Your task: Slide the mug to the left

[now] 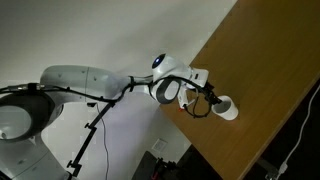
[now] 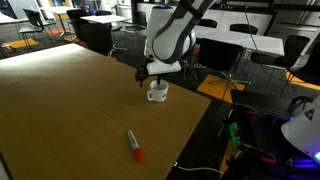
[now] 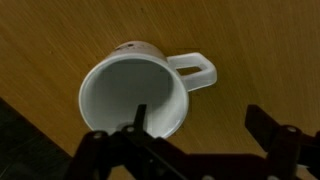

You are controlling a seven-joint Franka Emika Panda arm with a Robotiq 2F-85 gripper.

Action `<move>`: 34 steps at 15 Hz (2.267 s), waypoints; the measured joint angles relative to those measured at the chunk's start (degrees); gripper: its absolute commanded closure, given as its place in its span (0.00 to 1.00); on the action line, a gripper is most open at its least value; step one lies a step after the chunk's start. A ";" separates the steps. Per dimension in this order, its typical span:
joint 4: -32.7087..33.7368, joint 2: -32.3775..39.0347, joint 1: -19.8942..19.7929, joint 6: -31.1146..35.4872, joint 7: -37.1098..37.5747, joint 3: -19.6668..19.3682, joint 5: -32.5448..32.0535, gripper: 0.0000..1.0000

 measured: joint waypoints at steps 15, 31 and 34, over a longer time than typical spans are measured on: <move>5.66 7.02 1.82 0.84 4.76 -2.61 1.10 0.52; 8.16 7.88 3.25 -0.88 4.51 -2.68 0.73 0.97; 10.05 7.88 4.67 -3.20 4.50 -2.90 -0.66 0.97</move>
